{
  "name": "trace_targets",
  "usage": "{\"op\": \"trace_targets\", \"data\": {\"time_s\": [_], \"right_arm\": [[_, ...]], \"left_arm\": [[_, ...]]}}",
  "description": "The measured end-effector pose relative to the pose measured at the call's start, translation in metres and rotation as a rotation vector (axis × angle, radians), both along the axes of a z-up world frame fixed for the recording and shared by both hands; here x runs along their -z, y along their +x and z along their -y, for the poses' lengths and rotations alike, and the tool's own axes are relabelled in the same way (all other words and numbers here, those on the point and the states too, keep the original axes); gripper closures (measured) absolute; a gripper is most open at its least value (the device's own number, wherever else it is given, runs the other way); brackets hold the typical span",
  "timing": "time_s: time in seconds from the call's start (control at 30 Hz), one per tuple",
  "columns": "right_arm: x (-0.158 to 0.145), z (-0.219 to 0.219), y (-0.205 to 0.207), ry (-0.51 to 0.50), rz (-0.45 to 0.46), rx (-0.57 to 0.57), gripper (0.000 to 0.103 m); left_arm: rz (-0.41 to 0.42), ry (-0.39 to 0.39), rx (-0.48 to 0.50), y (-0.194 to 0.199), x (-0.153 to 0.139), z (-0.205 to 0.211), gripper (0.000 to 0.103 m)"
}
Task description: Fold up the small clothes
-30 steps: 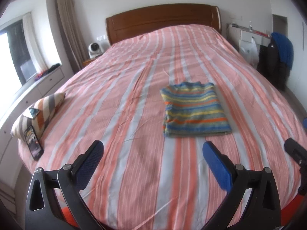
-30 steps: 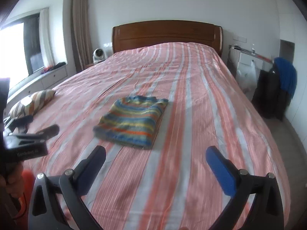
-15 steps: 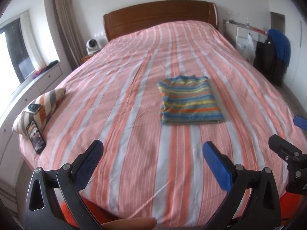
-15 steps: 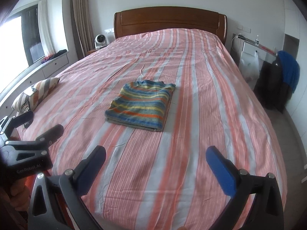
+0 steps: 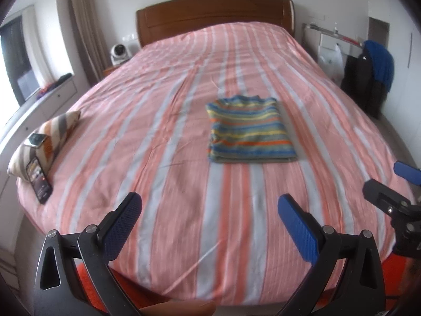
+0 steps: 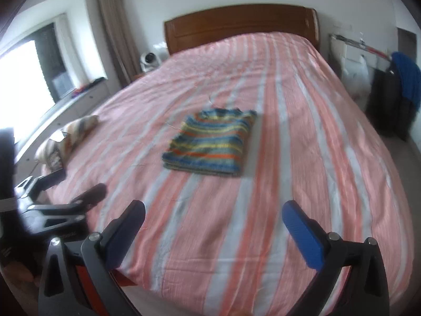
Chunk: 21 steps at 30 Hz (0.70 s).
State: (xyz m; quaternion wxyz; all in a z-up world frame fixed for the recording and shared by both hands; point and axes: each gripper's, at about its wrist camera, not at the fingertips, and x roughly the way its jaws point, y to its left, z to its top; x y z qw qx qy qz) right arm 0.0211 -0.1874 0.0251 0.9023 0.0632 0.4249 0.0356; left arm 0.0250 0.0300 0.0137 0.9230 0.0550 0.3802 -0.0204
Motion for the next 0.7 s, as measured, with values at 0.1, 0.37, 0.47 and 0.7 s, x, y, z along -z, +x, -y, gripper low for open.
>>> {"op": "trace_targets", "data": {"time_s": [0.1, 0.37, 0.47, 0.7], "right_arm": [[-0.003, -0.002, -0.001, -0.03, 0.011, 0.006, 0.0], [-0.008, -0.015, -0.002, -0.06, 0.024, -0.015, 0.0], [-0.009, -0.019, 0.001, -0.072, 0.02, -0.016, 0.0], [-0.017, -0.029, -0.001, -0.166, 0.029, -0.008, 0.0]], "left_arm": [[0.019, 0.02, -0.017, -0.001, -0.001, 0.002, 0.0], [0.026, 0.026, -0.046, -0.004, -0.007, -0.003, 0.0], [0.028, 0.034, -0.051, -0.004, -0.009, -0.002, 0.0], [0.005, 0.035, -0.05, -0.002, -0.006, -0.001, 0.0]]}}
